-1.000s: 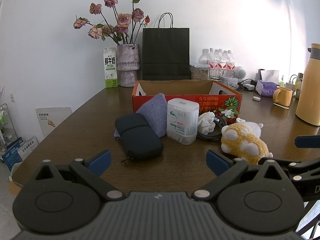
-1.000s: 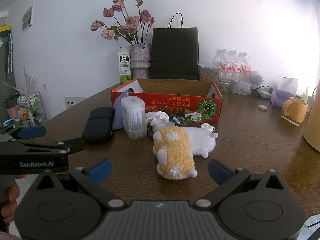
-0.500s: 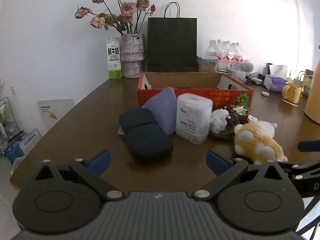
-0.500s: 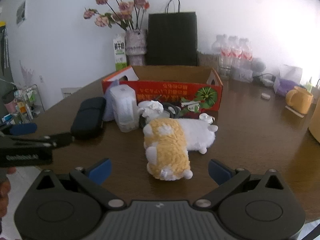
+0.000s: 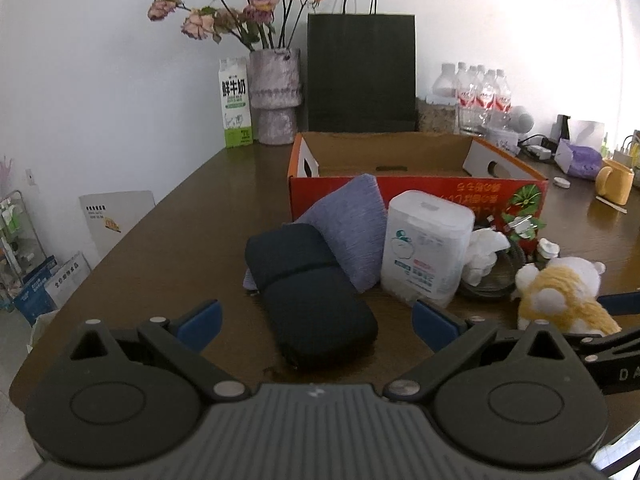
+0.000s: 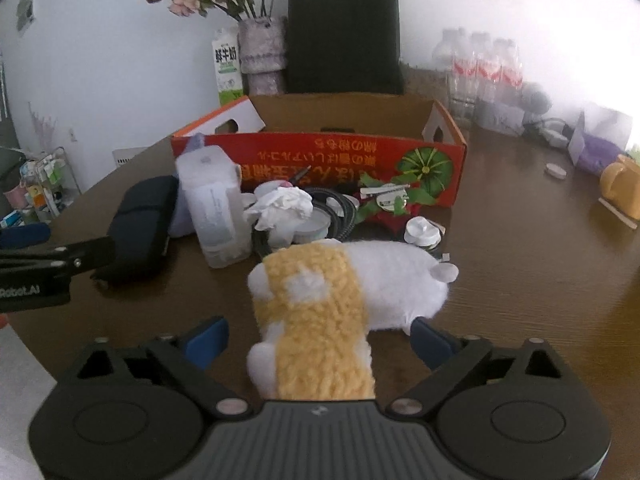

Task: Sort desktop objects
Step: 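Close left tool on black glasses case while right tool grasps plush sheep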

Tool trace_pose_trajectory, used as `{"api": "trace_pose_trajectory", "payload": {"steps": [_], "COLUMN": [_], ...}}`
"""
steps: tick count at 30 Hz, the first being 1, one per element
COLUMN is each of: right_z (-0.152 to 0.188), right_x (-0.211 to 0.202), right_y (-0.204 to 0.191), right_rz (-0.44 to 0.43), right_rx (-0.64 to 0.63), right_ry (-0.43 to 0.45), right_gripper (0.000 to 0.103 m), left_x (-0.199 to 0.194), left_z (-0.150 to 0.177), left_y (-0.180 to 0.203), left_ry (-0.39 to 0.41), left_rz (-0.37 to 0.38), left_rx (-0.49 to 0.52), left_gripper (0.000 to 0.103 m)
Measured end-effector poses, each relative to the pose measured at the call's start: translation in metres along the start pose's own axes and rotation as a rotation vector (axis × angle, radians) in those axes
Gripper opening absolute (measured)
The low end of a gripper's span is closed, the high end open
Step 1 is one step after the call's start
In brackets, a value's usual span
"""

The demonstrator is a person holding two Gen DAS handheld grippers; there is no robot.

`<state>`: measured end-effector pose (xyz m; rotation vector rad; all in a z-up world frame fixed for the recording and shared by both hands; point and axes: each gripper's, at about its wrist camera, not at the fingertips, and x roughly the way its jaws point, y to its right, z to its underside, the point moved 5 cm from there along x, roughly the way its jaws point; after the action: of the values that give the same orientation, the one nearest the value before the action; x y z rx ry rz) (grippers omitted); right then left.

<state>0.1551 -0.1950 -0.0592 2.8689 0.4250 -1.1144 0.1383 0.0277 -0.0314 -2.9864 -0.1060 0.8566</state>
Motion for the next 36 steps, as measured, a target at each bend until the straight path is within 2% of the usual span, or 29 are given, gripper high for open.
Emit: {"api": "trace_pose_trajectory", "payload": {"steps": [4, 6, 8, 10, 22, 27, 34, 36], "right_z": [-0.001, 0.001, 0.003, 0.003, -0.013, -0.022, -0.032, -0.034], "right_x": [0.011, 0.014, 0.015, 0.013, -0.007, -0.004, 0.002, 0.004], "right_y": [0.002, 0.003, 0.005, 0.006, 0.018, 0.025, 0.037, 0.039], "right_rz": [-0.012, -0.028, -0.034, -0.042, -0.022, -0.012, 0.007, 0.013], "right_rx": [0.011, 0.02, 0.028, 0.036, 0.012, 0.013, 0.007, 0.004], "right_ry": [-0.034, -0.048, -0.048, -0.042, 0.051, 0.071, 0.093, 0.099], "right_gripper": [0.089, 0.075, 0.057, 0.051, 0.05, 0.05, 0.05, 0.05], "left_x": [0.016, 0.023, 0.029, 0.034, 0.059, 0.074, 0.084, 0.086], "left_z": [-0.002, -0.002, -0.002, -0.003, -0.015, -0.018, -0.02, -0.019], "left_y": [-0.003, -0.005, -0.006, -0.007, -0.011, -0.016, -0.015, -0.015], "left_ry": [-0.036, -0.053, -0.073, -0.091, -0.146, -0.171, -0.181, -0.19], "left_rz": [-0.002, -0.001, -0.003, -0.005, -0.054, -0.08, -0.076, -0.072], "left_rx": [-0.01, -0.017, -0.025, -0.032, -0.068, -0.093, -0.104, -0.105], "left_gripper": [0.103, 0.103, 0.103, 0.103, 0.103, 0.103, 0.103, 0.096]}}
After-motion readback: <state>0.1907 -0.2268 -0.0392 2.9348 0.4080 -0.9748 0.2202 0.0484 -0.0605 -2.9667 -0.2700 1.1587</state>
